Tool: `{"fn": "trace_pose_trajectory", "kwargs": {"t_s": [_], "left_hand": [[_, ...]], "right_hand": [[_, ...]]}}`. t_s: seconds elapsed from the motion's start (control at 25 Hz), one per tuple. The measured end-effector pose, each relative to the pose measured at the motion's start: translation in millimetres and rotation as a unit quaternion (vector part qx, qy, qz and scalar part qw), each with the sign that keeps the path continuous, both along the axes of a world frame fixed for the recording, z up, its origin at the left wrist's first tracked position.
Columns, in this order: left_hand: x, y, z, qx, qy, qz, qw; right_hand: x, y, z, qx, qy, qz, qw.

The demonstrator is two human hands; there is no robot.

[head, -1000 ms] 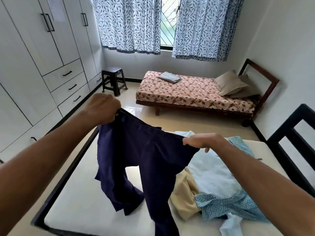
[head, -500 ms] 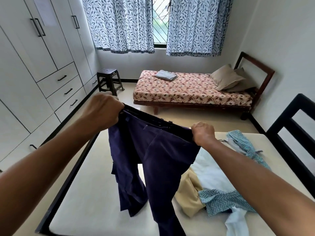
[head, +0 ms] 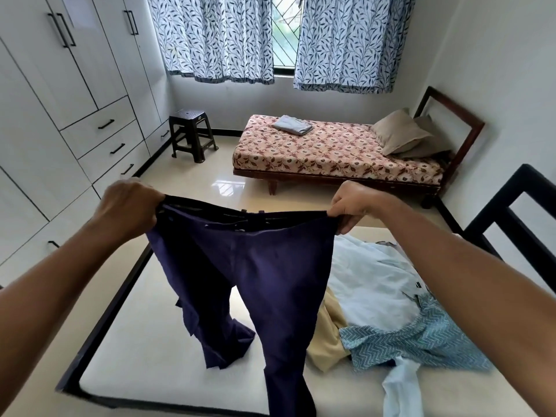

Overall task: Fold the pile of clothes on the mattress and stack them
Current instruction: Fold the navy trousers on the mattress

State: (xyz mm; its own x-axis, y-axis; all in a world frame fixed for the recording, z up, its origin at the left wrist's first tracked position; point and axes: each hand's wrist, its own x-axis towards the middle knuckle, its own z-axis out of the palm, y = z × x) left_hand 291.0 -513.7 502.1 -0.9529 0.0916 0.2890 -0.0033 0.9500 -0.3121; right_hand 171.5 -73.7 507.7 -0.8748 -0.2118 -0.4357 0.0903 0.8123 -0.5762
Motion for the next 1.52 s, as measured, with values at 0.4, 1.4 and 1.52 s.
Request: {"fn": "trace_pose_trajectory", "kwargs": {"t_s": [0.4, 1.4, 1.52], "left_hand": [[36, 5, -9, 0.227, 0.023, -0.005, 0.974], [0, -9, 97, 0.758, -0.003, -0.091, 0.646], [-1, -6, 86, 0.750, 0.070, -0.049, 0.656]], "right_hand": [[-28, -4, 16, 0.093, 0.070, -0.002, 0.993], [-70, -11, 116, -0.347, 0.381, -0.084, 0.853], [-78, -17, 106, -0.239, 0.421, -0.081, 0.871]]}}
